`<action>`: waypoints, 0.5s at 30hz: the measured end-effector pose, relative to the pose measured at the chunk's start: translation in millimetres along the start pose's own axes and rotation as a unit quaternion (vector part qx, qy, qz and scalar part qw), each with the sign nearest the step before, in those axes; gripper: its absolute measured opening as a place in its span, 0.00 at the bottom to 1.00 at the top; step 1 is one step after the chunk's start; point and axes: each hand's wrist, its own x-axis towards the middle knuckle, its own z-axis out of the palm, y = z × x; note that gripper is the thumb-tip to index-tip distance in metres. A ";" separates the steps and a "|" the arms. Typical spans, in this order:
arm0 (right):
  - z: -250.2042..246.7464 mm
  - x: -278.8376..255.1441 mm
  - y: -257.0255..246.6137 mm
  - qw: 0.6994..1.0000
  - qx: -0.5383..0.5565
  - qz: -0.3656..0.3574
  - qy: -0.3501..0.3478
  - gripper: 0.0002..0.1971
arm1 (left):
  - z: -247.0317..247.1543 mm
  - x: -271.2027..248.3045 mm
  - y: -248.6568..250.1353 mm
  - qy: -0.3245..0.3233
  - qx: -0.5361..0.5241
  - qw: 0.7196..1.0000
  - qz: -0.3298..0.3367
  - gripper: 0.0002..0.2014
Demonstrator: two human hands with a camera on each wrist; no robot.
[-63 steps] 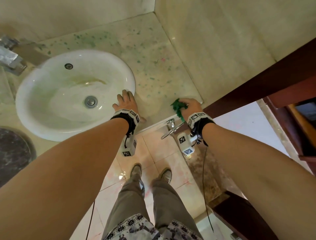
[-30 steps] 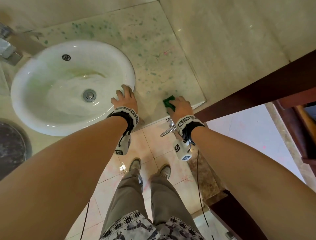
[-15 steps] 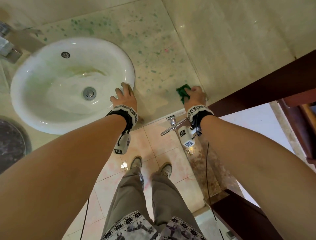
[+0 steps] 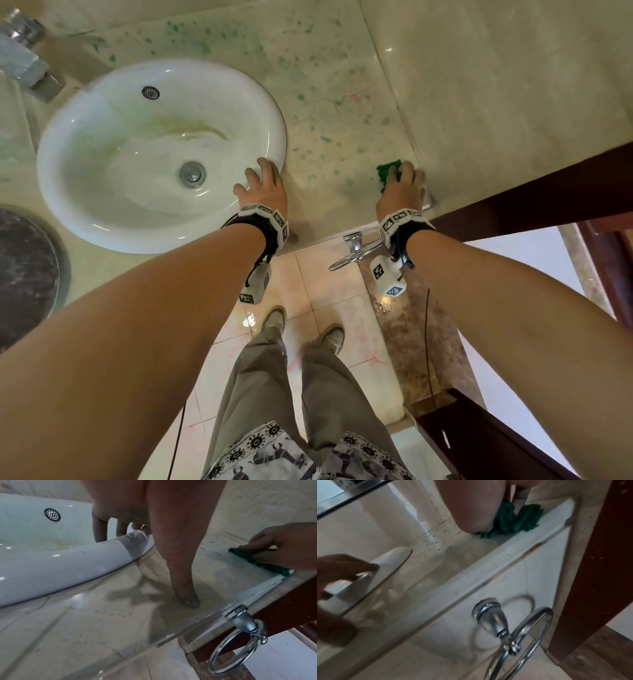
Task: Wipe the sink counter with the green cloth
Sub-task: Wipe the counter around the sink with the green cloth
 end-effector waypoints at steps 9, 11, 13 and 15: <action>16.5 -43.5 -20.1 0.977 0.111 -0.177 0.037 0.18 | 6.8 6.8 3.6 0.009 -0.015 1.000 -0.020 0.61; 20.0 -43.9 -13.7 0.969 0.123 -0.207 0.048 0.17 | 8.8 9.2 3.5 0.014 -0.028 0.999 -0.030 0.57; 18.2 -35.0 -0.4 0.970 0.087 -0.225 0.022 0.20 | 7.9 8.2 3.0 0.005 -0.016 1.000 -0.026 0.61; 11.0 -22.3 13.7 0.976 0.036 -0.215 -0.024 0.26 | 4.4 4.9 1.8 -0.003 -0.001 1.000 -0.012 0.69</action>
